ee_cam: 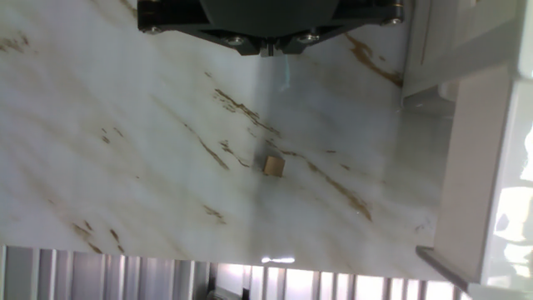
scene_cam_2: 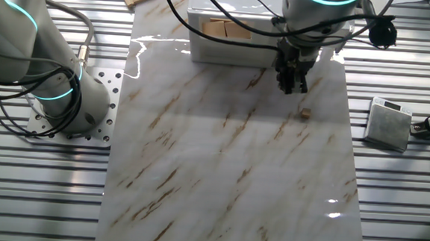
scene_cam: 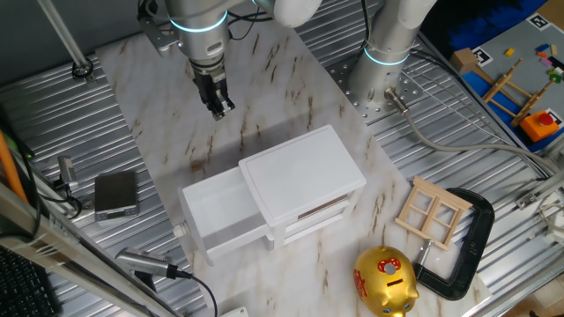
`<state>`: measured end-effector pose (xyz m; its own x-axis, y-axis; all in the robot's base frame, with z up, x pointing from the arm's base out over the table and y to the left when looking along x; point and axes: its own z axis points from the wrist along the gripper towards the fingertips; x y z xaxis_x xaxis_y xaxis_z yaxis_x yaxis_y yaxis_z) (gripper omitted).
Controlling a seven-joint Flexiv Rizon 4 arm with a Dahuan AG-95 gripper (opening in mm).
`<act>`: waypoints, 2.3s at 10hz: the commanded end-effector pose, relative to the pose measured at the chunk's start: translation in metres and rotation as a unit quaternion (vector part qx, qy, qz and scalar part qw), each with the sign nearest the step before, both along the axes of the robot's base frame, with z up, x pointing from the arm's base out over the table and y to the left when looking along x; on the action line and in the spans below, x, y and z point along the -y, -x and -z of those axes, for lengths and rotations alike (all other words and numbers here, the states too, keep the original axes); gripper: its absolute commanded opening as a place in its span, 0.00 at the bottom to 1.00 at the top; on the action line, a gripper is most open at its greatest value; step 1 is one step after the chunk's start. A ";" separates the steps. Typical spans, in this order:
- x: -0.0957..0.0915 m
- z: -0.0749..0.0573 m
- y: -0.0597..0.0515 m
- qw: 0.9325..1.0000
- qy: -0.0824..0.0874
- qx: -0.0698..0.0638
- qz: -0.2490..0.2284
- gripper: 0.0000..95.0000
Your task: Put things in the drawer
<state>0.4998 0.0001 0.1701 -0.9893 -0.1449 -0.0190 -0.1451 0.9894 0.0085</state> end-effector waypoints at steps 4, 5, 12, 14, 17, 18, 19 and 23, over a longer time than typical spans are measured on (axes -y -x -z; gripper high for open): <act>0.000 0.000 0.000 1.000 -0.003 0.002 -0.025 0.00; 0.000 0.000 0.000 0.998 -0.002 0.002 -0.057 0.00; 0.000 0.000 0.000 0.992 -0.014 0.001 -0.127 0.00; 0.000 0.000 0.000 0.989 -0.015 0.000 -0.144 0.00; 0.000 0.000 0.000 0.987 -0.014 -0.005 -0.163 0.00; 0.000 0.000 0.000 0.986 -0.015 -0.003 -0.167 0.00; 0.000 0.000 0.000 0.985 -0.014 -0.003 -0.174 0.00; 0.008 0.023 -0.014 0.976 -0.023 0.001 -0.215 0.00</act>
